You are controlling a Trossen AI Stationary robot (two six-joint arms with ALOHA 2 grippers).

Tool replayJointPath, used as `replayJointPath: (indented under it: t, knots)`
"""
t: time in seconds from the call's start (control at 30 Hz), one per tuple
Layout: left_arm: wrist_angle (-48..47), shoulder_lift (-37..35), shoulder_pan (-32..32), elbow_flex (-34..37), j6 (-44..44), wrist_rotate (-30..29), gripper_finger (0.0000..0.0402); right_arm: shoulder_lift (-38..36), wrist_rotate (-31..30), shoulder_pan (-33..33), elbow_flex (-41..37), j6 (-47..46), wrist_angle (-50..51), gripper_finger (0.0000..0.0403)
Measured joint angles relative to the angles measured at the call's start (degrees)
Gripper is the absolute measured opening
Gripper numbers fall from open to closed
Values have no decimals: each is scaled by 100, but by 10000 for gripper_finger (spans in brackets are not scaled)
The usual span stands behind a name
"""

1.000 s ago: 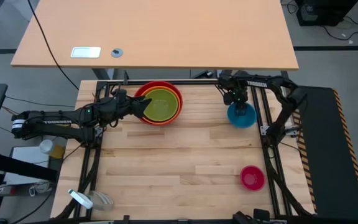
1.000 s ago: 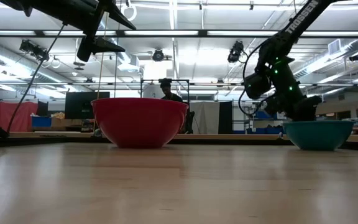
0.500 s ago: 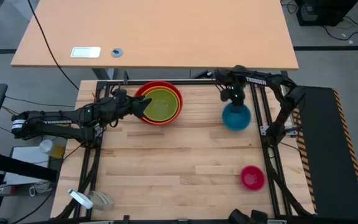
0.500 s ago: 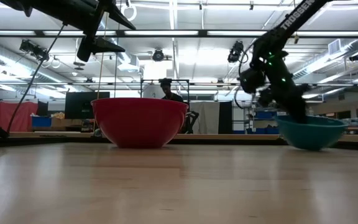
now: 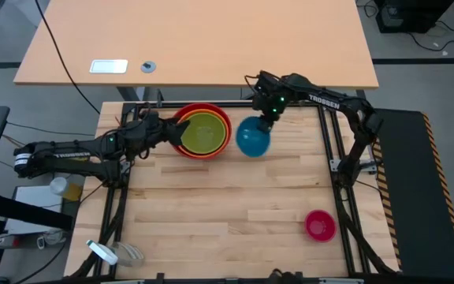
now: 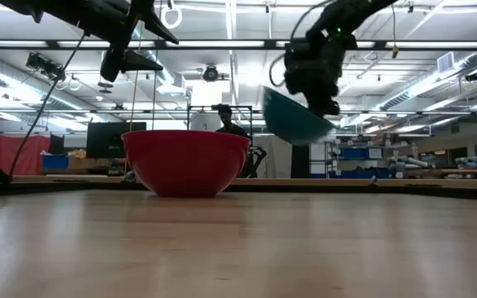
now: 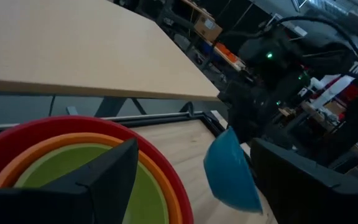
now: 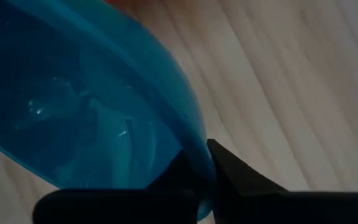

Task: Nest bowls inside each other
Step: Stack the blue bowl on top of the green bowl

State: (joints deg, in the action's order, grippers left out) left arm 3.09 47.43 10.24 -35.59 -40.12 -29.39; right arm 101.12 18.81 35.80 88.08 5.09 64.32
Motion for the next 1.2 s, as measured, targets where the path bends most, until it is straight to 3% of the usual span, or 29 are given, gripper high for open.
replayJointPath:
  t: [0.33,0.67,0.77,0.9,1.03,1.2]
  knots:
    - [-79,-607,9,0,516,-8,314,0,240,-767,179,-1664,-1771,28]
    - [-280,-915,11,0,509,-71,314,106,-262,-1062,187,-2882,-3720,27]
    - [-264,-889,9,0,492,-69,314,384,-292,-1129,350,-3012,-3786,27]
    - [-222,-898,9,0,480,-63,314,1101,-361,-1200,1258,-2813,-3124,27]
    - [-257,-895,0,0,477,-48,314,1800,-971,-1199,2181,-2473,-2357,27]
    - [-249,-895,-19,0,400,-29,314,2470,-1025,-1057,2621,-2226,-2053,27]
